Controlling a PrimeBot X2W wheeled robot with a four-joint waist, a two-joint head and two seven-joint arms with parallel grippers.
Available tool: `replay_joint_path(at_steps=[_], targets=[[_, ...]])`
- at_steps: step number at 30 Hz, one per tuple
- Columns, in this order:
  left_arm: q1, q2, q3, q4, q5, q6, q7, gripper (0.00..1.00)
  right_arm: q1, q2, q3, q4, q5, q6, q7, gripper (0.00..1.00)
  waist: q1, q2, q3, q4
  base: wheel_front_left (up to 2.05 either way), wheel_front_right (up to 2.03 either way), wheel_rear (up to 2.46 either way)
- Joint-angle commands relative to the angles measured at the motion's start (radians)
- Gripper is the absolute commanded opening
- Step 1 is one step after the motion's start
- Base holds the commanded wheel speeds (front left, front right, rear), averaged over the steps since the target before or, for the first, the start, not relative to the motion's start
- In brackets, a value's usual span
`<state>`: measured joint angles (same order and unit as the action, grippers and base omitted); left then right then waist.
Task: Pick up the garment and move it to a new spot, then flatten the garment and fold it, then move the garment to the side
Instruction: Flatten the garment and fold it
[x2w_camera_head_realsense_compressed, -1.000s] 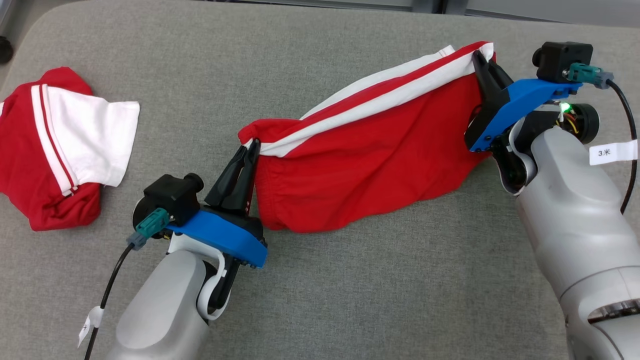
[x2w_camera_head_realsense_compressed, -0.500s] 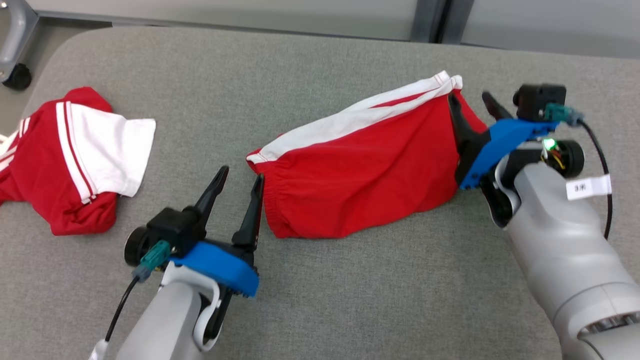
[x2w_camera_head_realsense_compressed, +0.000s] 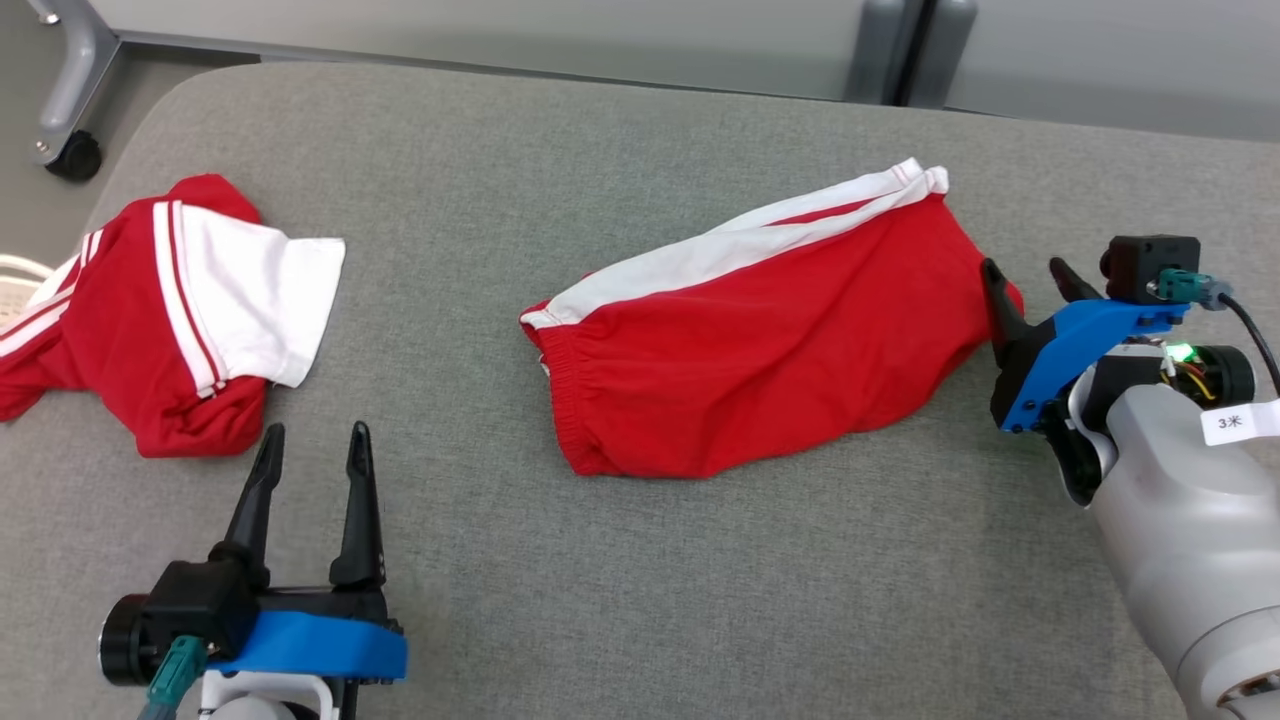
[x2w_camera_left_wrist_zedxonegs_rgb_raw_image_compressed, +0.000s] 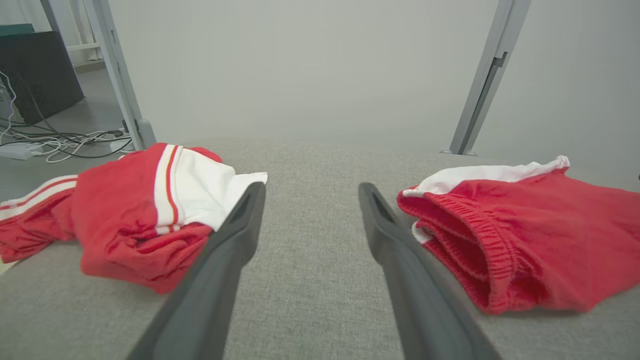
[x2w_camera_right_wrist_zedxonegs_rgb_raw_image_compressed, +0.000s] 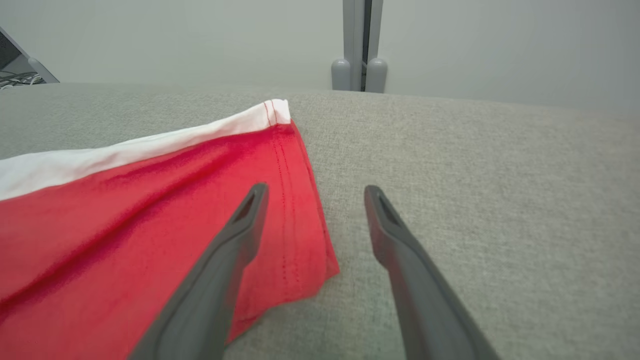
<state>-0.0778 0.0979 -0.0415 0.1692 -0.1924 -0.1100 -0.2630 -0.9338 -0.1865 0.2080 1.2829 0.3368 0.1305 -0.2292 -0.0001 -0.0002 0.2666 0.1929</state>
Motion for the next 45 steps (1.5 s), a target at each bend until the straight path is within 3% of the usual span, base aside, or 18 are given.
replay_joint_path(at_steps=[1,10,11,12,13,14,22,29,39,45], targets=[[0.012,-0.007,0.020,-0.012,0.016,-0.006,-0.003,1.00,0.011,-0.007,-0.002,0.005,-0.006,0.001,0.007,1.00,0.0001,0.0002,0.011,0.011,0.00,0.00,0.00],[0.047,-0.046,0.086,-0.050,0.082,-0.012,-0.003,1.00,0.025,-0.010,-0.024,0.007,-0.019,0.001,0.097,1.00,0.0001,0.0002,0.025,0.032,0.00,0.00,0.00],[0.047,-0.046,0.087,-0.046,0.086,-0.012,-0.003,1.00,0.033,-0.007,-0.028,0.008,-0.017,0.001,0.110,0.78,0.0001,0.0002,0.023,0.032,0.00,0.00,0.00],[0.047,-0.047,0.088,-0.043,0.088,-0.011,-0.003,1.00,0.041,-0.004,-0.031,0.008,-0.016,0.001,0.123,0.41,0.0001,0.0002,0.021,0.031,0.00,0.00,0.00],[0.049,-0.047,0.089,-0.038,0.091,-0.012,-0.003,1.00,0.047,-0.005,-0.034,0.008,-0.016,0.001,0.135,0.11,0.0001,0.0002,0.018,0.029,0.00,0.00,0.00],[0.050,-0.047,0.091,-0.032,0.093,-0.013,-0.003,1.00,0.052,-0.005,-0.037,0.009,-0.014,0.001,0.149,0.00,0.0001,0.0002,0.014,0.028,0.00,0.00,0.00],[0.055,-0.048,0.102,-0.006,0.094,-0.016,-0.003,1.00,0.092,0.006,-0.047,-0.001,0.033,0.000,0.123,0.00,0.0001,0.0002,-0.039,0.004,0.00,0.00,0.00],[0.092,-0.048,0.123,-0.010,0.107,-0.018,-0.003,1.00,0.216,-0.013,-0.037,-0.087,0.158,0.000,0.058,0.00,0.0001,0.0002,-0.104,-0.045,0.00,0.00,0.00],[0.131,-0.048,0.150,-0.025,0.125,-0.021,-0.003,1.00,0.437,-0.137,-0.039,-0.230,0.333,0.000,0.021,0.00,0.0001,0.0002,-0.140,-0.129,0.00,0.00,0.00],[0.115,-0.048,0.158,-0.028,0.127,-0.020,-0.003,1.00,0.476,-0.165,-0.036,-0.272,0.369,0.000,0.016,0.00,0.0001,0.0002,-0.132,-0.153,0.00,0.00,0.00]])
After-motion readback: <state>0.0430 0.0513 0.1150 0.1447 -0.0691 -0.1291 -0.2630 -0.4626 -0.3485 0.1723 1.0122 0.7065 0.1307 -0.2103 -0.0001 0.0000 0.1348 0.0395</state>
